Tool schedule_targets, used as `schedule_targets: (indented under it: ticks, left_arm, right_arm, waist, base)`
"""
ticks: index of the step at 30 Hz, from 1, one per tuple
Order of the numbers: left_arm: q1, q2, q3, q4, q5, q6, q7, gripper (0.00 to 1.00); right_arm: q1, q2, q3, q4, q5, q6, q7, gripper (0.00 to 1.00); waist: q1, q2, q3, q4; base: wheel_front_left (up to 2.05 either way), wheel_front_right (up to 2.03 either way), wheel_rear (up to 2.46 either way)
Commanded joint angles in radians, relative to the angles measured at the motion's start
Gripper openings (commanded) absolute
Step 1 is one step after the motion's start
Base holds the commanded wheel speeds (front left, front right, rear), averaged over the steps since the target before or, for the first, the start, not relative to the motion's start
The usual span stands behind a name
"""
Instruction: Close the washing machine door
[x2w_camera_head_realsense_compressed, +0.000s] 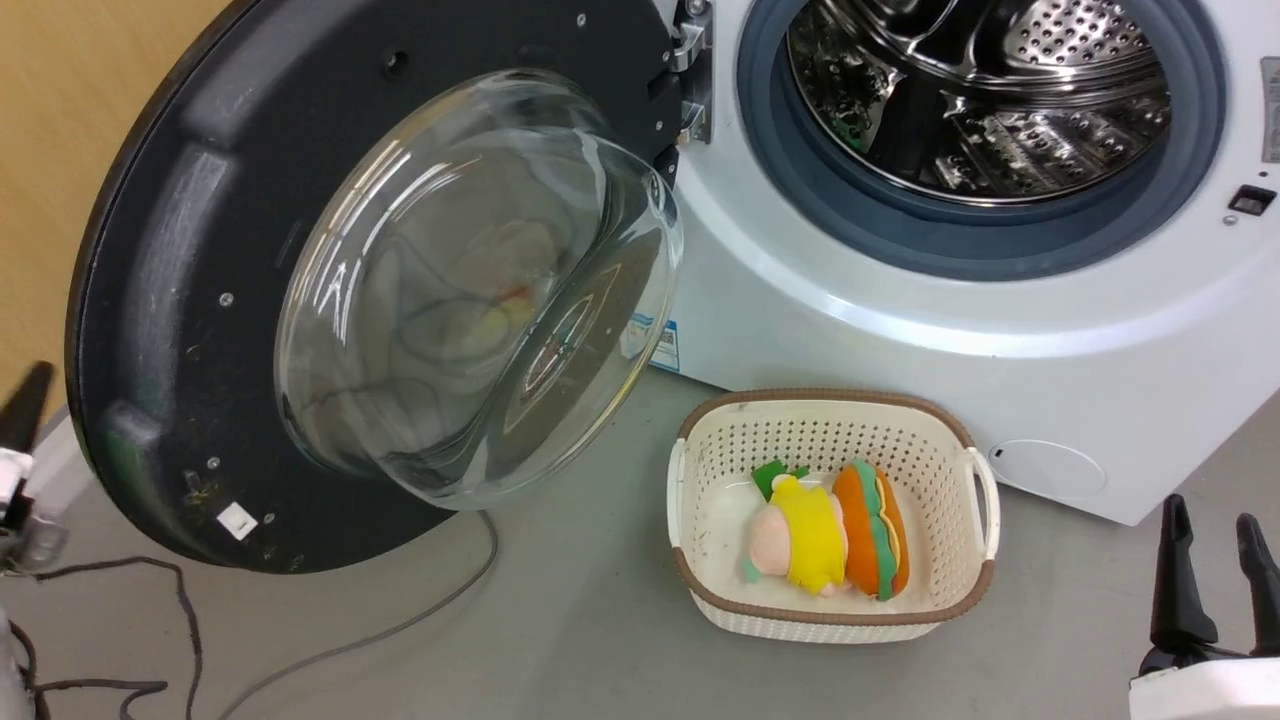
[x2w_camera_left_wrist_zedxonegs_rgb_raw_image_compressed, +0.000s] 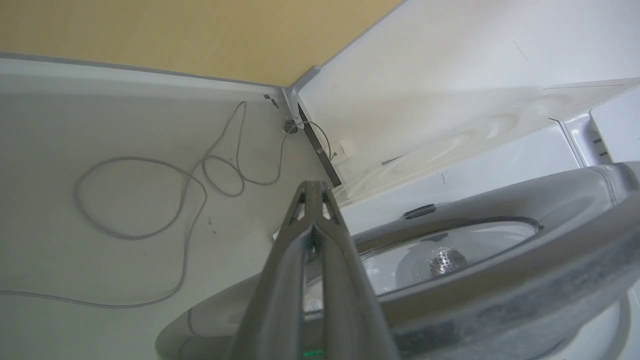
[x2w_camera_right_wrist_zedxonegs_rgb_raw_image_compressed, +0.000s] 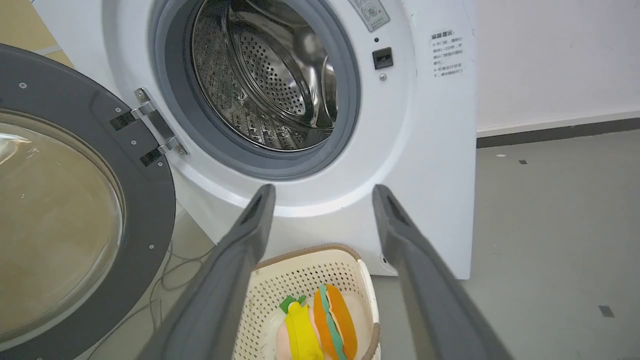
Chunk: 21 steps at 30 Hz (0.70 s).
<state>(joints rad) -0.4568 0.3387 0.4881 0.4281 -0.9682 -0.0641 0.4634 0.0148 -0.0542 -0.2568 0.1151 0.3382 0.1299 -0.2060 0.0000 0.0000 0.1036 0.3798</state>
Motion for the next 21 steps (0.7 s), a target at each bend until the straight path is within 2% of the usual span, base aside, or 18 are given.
schedule_targets:
  ticks: [1, 10, 21]
  left_arm:
    - [-0.011, 0.006, 0.002, 0.022, -0.046, -0.02, 0.038, 0.0]
    - [0.035, -0.021, -0.007, -0.012, -0.222, -0.052, 0.216, 0.0]
    - [0.165, -0.091, -0.062, -0.231, -0.397, -0.065, 0.395, 0.0]
  right_arm:
    - [0.0, 0.003, -0.01, 0.006, 0.014, 0.001, -0.011, 1.0]
    - [0.001, 0.003, -0.034, 0.018, 0.045, 0.001, -0.03, 1.0]
    - [0.01, 0.004, -0.068, 0.028, 0.081, 0.001, -0.053, 1.0]
  waist:
    - [0.0, 0.0, 0.005, 0.006]
    - [0.0, 0.0, 0.014, 0.031]
    - [0.0, 0.0, 0.022, 0.083]
  base:
    - [0.0, 0.0, 0.0]
    - [0.0, 0.0, 0.0]
    - [0.0, 0.0, 0.0]
